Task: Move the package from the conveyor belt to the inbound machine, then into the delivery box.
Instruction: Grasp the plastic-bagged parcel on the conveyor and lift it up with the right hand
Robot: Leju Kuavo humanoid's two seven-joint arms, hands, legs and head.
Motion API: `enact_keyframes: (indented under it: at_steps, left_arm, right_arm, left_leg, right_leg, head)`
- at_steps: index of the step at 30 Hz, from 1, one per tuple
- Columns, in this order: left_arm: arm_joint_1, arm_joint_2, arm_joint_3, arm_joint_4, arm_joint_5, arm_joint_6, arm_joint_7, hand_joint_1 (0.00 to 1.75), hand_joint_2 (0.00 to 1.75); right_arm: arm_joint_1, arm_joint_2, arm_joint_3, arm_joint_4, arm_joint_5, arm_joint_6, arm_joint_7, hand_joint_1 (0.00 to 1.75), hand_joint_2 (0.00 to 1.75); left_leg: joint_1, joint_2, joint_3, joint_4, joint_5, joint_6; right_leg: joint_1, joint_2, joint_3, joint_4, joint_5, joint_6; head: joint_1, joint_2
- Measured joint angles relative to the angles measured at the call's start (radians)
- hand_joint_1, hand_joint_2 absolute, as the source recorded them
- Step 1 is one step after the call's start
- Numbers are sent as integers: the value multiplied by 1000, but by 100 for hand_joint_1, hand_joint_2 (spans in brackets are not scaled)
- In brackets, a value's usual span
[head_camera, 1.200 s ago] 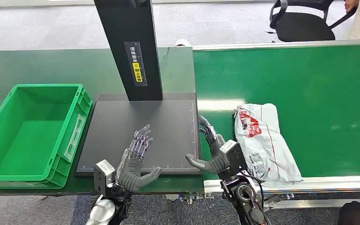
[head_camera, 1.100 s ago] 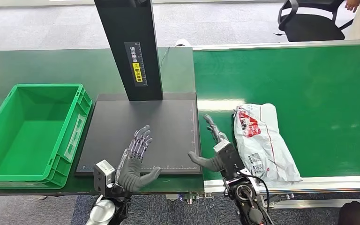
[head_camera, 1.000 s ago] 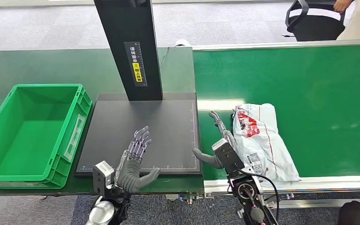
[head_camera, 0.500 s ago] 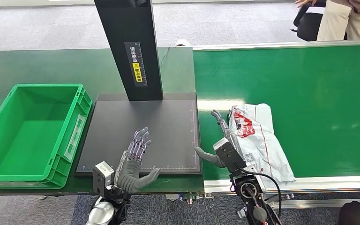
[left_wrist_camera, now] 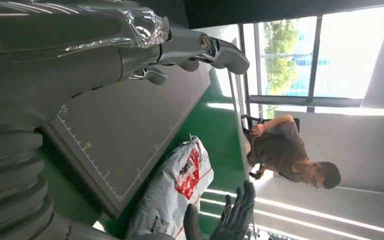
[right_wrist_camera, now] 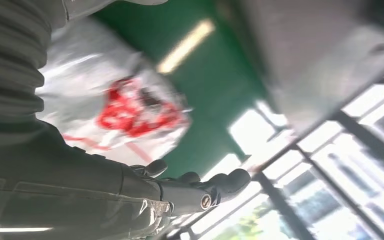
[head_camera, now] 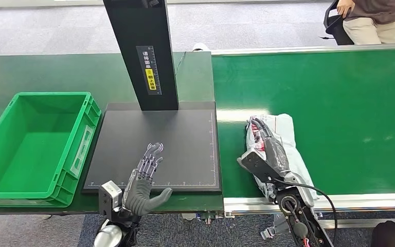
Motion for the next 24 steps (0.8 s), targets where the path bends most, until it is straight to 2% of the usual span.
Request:
enact_keyframes:
  at_steps: [3,4,7,10,17,20,21,24]
  left_arm:
    - [17,8,1,-23,8,9,17,0,175]
    - [22,10,2,-31,8,9,24,0,175]
    - [28,13,3,-44,8,9,36,0,175]
    - [26,13,3,-47,8,10,44,0,175]
    - [-2,14,-6,-30,12,11,44,0,175]
    - [-17,14,-14,-18,16,21,43,0,175]
    - [-18,14,-16,-16,17,26,43,0,175]
    - [-20,15,-20,-15,19,32,44,0,175]
  right_arm:
    - [-8,-28,-7,72,208,-70,253,0,175]
    - [-9,-35,-11,98,264,-98,315,0,175]
    - [-11,-47,-25,156,357,-125,407,0,175]
    - [-12,-45,-39,190,393,-76,446,0,175]
    - [-36,-31,-69,255,314,158,395,0,175]
    - [-65,-29,-64,301,323,174,402,0,175]
    - [-74,-28,-60,316,328,174,408,37,175]
    - [-101,-24,-49,358,331,198,408,168,175]
  left_leg:
    - [0,0,0,0,0,0]
    - [0,0,-1,0,0,0]
    - [0,0,-1,0,0,0]
    - [0,-1,-1,0,0,0]
    - [0,0,2,0,0,0]
    - [0,2,6,0,-2,0]
    - [0,2,8,0,-2,0]
    - [0,5,14,0,-5,0]
  right_leg:
    - [0,-1,0,0,0,0]
    - [0,-1,0,0,0,0]
    - [0,-1,0,0,0,0]
    - [0,-1,0,0,0,0]
    - [0,0,1,0,-1,0]
    - [0,1,5,0,-1,0]
    - [0,1,6,0,-1,0]
    - [1,3,11,-1,-2,0]
  head:
    - [0,0]
    - [0,0]
    - [0,0]
    - [0,0]
    - [0,0]
    - [0,0]
    - [0,0]
    - [0,0]
